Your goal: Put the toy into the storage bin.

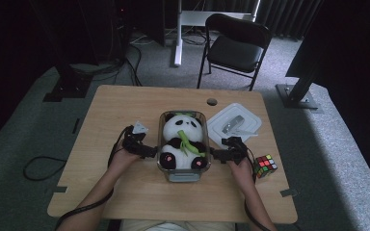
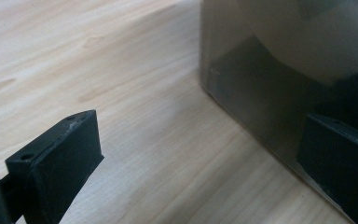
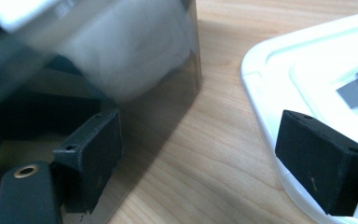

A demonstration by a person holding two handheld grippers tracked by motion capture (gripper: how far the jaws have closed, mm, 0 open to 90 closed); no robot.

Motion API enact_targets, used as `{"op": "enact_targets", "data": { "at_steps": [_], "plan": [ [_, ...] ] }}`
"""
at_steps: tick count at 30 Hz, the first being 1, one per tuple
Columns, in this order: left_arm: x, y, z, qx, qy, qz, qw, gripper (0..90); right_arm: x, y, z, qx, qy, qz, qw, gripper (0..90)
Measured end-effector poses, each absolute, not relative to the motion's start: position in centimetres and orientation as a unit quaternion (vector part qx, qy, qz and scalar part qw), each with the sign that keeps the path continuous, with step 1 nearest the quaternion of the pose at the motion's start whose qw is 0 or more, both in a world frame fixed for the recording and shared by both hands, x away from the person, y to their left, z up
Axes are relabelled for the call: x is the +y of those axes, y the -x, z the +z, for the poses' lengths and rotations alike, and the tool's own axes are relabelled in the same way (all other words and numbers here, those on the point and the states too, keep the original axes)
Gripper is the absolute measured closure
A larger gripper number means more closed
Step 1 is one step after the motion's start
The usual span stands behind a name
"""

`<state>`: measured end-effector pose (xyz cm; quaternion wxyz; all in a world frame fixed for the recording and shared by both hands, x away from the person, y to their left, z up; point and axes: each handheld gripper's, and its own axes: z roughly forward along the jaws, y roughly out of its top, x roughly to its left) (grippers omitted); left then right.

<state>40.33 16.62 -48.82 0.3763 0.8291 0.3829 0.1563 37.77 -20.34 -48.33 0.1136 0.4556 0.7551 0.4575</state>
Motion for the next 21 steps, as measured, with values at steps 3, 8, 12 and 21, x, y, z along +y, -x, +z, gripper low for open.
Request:
{"op": "enact_targets", "data": {
  "at_steps": [3,8,12,21],
  "plan": [
    [16.7,-40.2,-49.1,0.381,-0.830,0.154,0.378,1.0,-20.6,-37.4,-47.6,0.754,-0.453,0.462,0.118,14.3],
    [17.1,-40.1,-49.4,0.386,-0.826,0.159,0.378,1.0,-21.7,-36.6,-46.0,0.738,-0.458,0.482,0.112,13.6],
    [17.3,-39.9,-49.4,0.388,-0.826,0.160,0.377,0.9,-22.7,-35.8,-45.0,0.727,-0.468,0.483,0.138,12.8],
    [17.5,-39.8,-49.5,0.392,-0.822,0.164,0.379,1.0,-25.2,-34.4,-43.9,0.714,-0.465,0.495,0.170,11.5]
  ]
}}
